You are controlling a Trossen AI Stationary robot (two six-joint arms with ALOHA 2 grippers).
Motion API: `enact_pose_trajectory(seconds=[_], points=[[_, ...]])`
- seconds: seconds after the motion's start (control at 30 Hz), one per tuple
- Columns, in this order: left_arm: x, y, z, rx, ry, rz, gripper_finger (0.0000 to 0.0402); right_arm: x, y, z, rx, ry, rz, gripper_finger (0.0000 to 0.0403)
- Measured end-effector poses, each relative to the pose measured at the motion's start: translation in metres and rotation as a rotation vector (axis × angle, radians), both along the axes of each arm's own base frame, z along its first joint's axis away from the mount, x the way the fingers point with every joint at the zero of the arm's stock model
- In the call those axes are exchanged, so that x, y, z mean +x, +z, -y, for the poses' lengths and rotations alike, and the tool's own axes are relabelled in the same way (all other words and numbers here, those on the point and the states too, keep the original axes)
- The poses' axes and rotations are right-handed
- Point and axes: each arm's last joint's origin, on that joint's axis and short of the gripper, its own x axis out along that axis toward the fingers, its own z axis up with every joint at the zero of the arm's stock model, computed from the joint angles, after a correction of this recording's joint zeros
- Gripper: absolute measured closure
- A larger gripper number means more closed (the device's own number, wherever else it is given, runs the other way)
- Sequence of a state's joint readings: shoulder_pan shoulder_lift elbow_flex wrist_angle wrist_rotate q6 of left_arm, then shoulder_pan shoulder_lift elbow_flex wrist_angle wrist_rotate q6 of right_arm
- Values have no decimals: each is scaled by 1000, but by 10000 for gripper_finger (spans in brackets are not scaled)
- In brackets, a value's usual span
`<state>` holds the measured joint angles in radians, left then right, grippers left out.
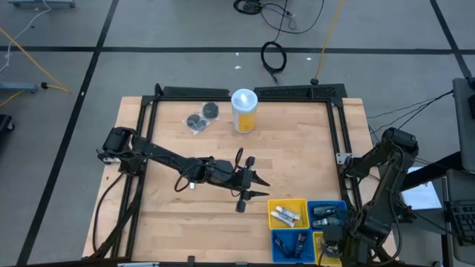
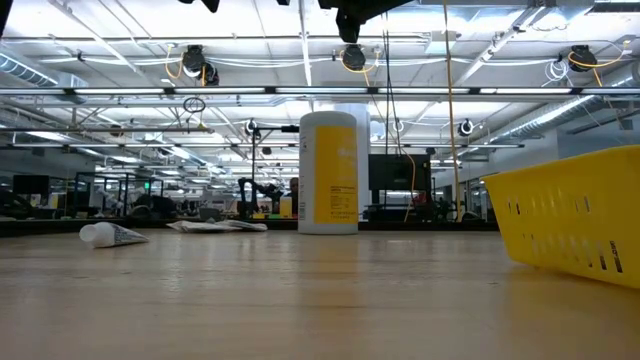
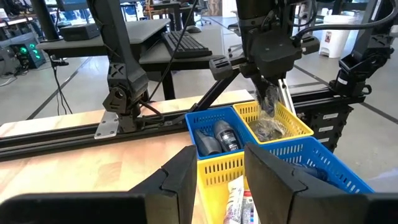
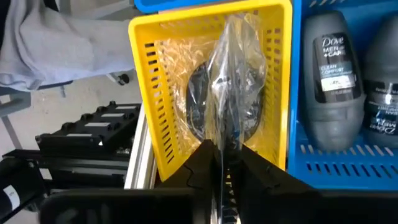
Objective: Pick & Place Travel size toiletries
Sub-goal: Put the hairbrush into the bottom yellow basket
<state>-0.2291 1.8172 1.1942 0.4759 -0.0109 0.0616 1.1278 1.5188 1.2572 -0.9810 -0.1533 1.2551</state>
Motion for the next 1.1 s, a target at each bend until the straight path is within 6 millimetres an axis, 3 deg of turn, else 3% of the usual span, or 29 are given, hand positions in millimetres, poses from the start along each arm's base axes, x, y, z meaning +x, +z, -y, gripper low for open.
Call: enact_pose_trajectory(seconds=[0.17,0.3,0.7,1.1], points=[[0,0,0,0,0,0,268,0,-1,1,-10,-10,14,320],[0,0,0,0,0,0,268,0,-1,1,-14,-11,16,299],[0,0,0,1,0,-1,268,0,-1,2,-17,5,19,318],[0,0,0,2,0,0,268,5,3,-10,114,36,92,320]])
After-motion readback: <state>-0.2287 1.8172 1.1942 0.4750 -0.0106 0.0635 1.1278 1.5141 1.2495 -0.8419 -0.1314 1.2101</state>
